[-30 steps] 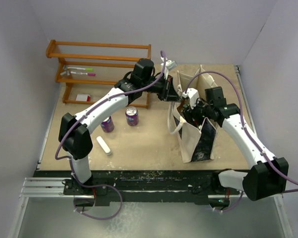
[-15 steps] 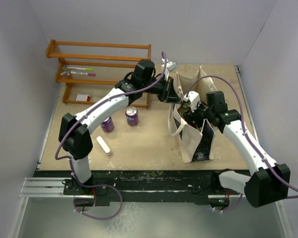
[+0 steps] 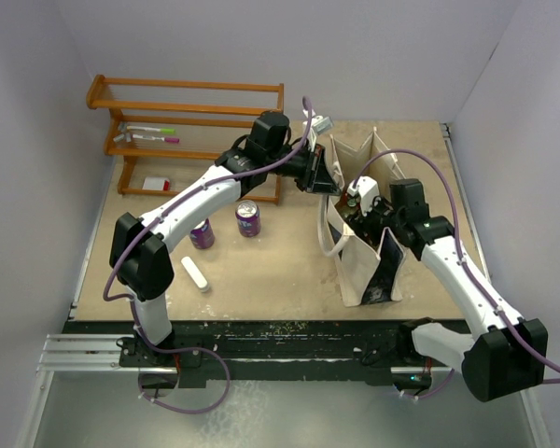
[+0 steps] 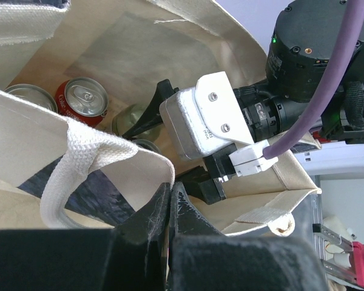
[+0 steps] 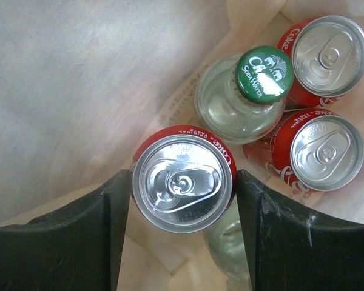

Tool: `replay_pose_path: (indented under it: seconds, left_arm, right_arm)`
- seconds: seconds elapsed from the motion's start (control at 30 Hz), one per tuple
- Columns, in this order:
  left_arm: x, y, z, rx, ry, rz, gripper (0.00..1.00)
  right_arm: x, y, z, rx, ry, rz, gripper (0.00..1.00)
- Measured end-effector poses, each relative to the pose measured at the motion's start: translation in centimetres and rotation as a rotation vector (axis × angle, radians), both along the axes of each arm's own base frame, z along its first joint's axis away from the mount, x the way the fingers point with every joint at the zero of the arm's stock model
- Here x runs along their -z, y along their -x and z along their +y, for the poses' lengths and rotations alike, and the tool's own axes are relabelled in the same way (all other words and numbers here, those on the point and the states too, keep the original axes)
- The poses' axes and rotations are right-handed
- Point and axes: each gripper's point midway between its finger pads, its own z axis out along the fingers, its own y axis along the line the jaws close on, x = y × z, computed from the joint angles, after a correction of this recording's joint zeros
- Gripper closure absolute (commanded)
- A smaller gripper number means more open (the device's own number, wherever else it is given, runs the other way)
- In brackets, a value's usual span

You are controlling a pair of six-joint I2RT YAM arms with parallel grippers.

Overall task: Place the beverage into the canvas bag
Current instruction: Place the drink in the canvas bag.

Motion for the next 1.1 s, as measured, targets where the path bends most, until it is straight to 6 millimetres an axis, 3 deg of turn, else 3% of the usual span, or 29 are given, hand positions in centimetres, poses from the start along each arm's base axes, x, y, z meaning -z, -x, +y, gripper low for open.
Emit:
replay_pose_path:
  seconds: [0.63,0.9,0.97,1.1]
  left_arm:
    - [0.0,0.1,0.1,0.006,0.001,0.006,1.0]
    - [0.0,0.1,0.1,0.006,0.001,0.005,1.0]
    - [0.0,0.1,0.1,0.006,0.001,0.005,1.0]
    - [0.0,0.1,0.1,0.006,0.002,0.005,1.0]
  right_arm:
    - [3.1,-0.6,-0.3,0.022,0.032,0.056,0.68]
    - [3.2,-0.6,-0.5,0.023,0.042,0.057,0.57]
    - [3.3,-0.6,-0.5,0.022,0.044,0.058,0.47]
    - [3.3,-0.6,-0.5,0.02,0.046,0.059,0.4]
